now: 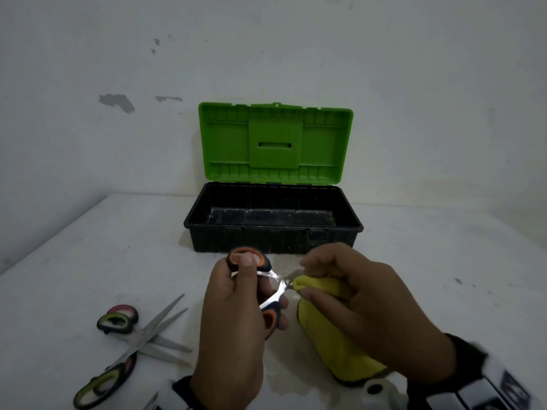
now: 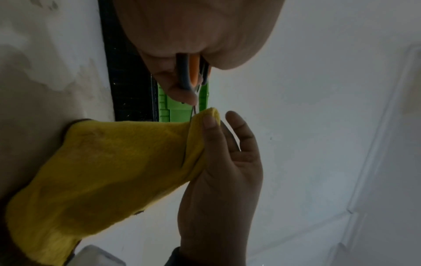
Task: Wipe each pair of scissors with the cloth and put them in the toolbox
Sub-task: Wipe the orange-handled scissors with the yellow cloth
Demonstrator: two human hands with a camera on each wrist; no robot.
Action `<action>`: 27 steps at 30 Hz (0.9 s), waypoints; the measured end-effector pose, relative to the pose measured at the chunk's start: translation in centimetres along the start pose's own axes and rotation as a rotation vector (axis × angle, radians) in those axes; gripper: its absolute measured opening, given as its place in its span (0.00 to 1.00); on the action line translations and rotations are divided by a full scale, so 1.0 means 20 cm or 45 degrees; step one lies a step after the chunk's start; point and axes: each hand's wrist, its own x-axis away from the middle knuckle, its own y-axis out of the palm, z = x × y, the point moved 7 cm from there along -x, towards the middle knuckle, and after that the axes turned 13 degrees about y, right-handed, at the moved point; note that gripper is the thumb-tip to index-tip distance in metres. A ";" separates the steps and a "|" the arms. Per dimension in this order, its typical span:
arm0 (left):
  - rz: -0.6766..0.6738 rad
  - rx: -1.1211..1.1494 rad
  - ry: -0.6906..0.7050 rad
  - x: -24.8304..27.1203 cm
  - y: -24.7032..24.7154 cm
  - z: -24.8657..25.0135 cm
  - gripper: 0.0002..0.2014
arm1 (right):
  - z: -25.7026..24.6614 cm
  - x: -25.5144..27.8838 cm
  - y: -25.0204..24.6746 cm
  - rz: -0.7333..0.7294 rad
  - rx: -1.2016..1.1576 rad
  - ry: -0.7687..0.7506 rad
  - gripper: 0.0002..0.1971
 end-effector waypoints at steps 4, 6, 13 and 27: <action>-0.029 -0.074 0.144 0.00 0.03 0.06 0.10 | -0.01 0.00 -0.02 0.172 -0.018 0.012 0.12; -0.045 -0.085 0.186 0.00 0.04 0.08 0.09 | 0.00 0.01 -0.01 0.232 -0.043 0.028 0.12; -0.078 -0.165 0.280 -0.01 0.06 0.09 0.09 | -0.07 0.01 0.02 0.334 0.039 -0.098 0.08; -0.116 -0.064 0.210 -0.03 0.06 0.06 0.09 | 0.08 0.03 0.03 0.350 -0.158 0.415 0.13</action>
